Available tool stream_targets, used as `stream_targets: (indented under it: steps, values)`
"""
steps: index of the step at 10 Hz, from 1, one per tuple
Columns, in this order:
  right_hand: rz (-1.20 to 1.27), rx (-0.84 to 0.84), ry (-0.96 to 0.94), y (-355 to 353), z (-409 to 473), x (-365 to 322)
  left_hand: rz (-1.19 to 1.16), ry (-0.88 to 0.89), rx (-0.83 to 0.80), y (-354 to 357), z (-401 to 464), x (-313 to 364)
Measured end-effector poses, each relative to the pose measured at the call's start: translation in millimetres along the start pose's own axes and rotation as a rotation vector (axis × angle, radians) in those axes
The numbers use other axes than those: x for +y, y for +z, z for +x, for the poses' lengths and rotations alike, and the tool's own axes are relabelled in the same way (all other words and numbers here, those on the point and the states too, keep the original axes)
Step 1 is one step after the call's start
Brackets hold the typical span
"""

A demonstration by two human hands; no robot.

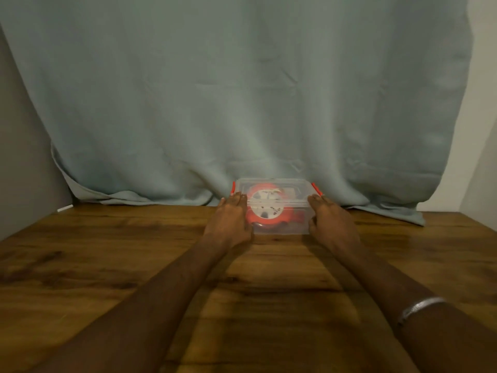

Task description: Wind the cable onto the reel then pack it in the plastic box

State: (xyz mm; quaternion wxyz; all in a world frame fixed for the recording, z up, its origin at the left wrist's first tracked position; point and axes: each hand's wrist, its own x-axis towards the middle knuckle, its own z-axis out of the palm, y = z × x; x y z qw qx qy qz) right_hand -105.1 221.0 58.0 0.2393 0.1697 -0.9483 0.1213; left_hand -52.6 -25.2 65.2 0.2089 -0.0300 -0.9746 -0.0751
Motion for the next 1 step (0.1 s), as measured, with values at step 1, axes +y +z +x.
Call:
stream_targets:
  steps: [1]
  values:
    - [-0.003, 0.026, 0.019, -34.6, 14.2, -10.4, 0.001, -0.013, 0.035, -33.3, 11.8, 3.0]
